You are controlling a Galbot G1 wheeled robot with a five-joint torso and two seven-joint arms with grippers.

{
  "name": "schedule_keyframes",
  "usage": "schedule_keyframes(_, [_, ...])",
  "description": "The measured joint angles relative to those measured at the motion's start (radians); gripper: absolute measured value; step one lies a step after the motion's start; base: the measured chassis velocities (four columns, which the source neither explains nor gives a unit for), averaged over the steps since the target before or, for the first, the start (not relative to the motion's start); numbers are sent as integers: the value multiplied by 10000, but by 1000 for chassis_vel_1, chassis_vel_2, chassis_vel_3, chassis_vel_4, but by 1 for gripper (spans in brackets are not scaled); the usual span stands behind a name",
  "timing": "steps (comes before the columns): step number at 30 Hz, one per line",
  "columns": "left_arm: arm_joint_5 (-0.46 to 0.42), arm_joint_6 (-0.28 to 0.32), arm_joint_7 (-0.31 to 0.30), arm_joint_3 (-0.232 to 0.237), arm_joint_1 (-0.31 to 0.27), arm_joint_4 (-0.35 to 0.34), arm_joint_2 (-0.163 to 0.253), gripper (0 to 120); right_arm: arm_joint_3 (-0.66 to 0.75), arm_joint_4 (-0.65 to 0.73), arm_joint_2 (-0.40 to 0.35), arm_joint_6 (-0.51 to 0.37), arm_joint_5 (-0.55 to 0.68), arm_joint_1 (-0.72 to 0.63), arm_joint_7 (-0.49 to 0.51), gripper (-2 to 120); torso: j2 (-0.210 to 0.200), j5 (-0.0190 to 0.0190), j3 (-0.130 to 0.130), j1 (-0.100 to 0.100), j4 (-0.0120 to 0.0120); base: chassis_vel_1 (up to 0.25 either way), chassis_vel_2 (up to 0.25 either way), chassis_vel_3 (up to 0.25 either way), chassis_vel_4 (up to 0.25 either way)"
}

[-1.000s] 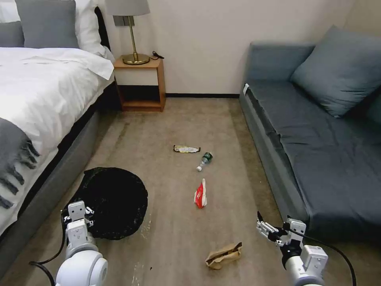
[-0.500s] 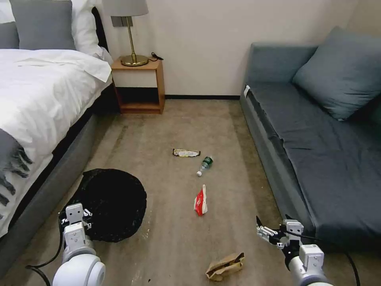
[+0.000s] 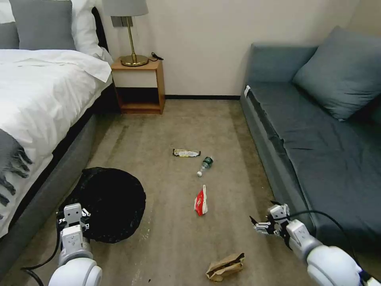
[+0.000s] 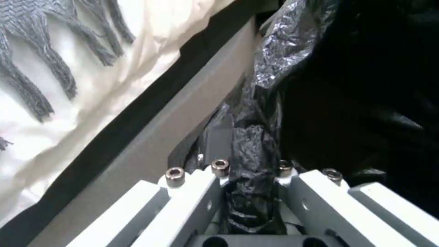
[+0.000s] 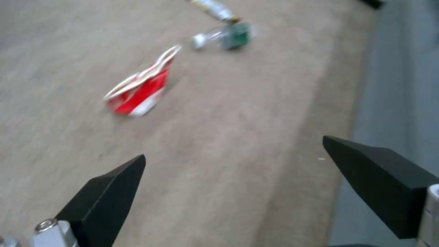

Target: Pick up the trash bin, then pick up the garbage on the floor and place it into the trash bin.

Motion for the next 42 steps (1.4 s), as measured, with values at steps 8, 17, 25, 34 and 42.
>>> schedule_keyframes(8, [458, -340, 54, 32, 494, -153, -537, 1, -1745, -625, -502, 116, -737, 954, -855, 100, 0, -3, -1, 0, -3, 0, 0, 0, 0])
schedule_keyframes(17, [726, -561, 54, 9, 887, -247, -691, 1, -3501, -1313, -545, 343, -1201, 2645, -1739, 100, 0, -5, -1, 0, -1, 0, 0, 0, 0])
schedule_keyframes(25, [875, -574, 59, 70, 941, -247, -723, 1, -4574, -2062, -277, 744, -1992, 3033, -2496, 100, 0, -4, -1, 0, -4, 0, 0, 0, 0])
schedule_keyframes(34, [926, -530, 110, 112, 871, -267, -649, 1, -5018, -3385, 294, 1122, -2582, 3144, -2779, 100, 0, -3, -1, 0, -3, 0, 0, 0, 0])
schedule_keyframes(42, [954, -526, 118, 132, 892, -191, -650, 1, -5182, -3846, 637, 1256, -2780, 3166, -2845, 100, 0, -7, -1, 0, -2, 0, 0, 0, 0])
